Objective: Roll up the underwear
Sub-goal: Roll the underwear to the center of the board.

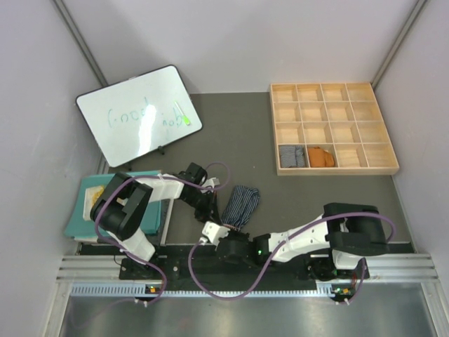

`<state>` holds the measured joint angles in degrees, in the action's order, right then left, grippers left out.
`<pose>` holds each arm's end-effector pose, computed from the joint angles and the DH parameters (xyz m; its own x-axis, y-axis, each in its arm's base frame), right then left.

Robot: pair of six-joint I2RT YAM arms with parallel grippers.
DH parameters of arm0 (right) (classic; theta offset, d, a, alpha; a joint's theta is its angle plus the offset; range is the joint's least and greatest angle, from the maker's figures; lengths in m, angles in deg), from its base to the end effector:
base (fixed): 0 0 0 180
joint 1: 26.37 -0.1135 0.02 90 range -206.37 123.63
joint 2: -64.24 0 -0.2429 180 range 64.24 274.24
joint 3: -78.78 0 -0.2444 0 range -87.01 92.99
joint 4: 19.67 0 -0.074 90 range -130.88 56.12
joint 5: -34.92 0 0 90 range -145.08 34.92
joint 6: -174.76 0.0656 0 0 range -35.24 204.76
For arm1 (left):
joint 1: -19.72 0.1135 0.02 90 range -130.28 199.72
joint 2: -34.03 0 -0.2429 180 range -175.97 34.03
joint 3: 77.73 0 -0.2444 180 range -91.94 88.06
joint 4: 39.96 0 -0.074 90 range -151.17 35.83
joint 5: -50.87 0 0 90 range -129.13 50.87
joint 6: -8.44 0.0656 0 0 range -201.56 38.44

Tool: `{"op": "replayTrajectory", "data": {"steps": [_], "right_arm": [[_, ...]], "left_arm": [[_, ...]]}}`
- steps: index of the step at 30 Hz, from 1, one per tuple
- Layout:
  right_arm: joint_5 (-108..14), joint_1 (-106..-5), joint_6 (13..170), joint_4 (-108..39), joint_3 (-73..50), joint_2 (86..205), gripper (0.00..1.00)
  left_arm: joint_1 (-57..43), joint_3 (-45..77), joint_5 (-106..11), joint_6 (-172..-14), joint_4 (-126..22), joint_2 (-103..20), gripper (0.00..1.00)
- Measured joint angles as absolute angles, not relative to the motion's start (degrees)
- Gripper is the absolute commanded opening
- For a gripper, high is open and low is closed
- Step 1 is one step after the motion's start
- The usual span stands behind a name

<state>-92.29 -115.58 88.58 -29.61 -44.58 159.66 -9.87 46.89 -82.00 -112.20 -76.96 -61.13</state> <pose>0.0440 0.3162 0.1074 -0.0630 -0.7224 -0.6886 -0.7884 0.4591 -0.4095 0.2020 -0.1660 0.0802 -0.9817 0.1279 0.1408 -0.0037 0.7272 -0.6864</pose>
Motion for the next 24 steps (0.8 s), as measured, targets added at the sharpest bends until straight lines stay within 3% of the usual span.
{"op": "replayTrajectory", "data": {"steps": [3,5,8,11,24], "right_arm": [[-90.85,-114.92,88.16,-29.58,-44.58,159.48,0.0],[-88.38,-113.92,88.18,-29.93,-44.58,158.74,0.0],[-82.28,-111.03,89.3,-29.87,-45.17,156.77,0.0],[-75.57,-107.4,91.35,-28.38,-47.05,154.28,0.0],[-40.18,-86.31,105.34,-18.74,-53.78,151.2,0.0]], "left_arm": [[-9.8,47.11,-82.02,-112.41,-76.72,-61.04,0.15],[-9.65,47.83,-81.89,-113.05,-75.91,-60.45,0.39],[-9.1,49.65,-80.86,-115.21,-74.46,-57.81,0.57],[-8.27,51.51,-79.22,-117.4,-73.37,-53.0,0.61],[-7.53,60.88,-70.5,-121.64,-55.78,-31.51,0.61]]}}
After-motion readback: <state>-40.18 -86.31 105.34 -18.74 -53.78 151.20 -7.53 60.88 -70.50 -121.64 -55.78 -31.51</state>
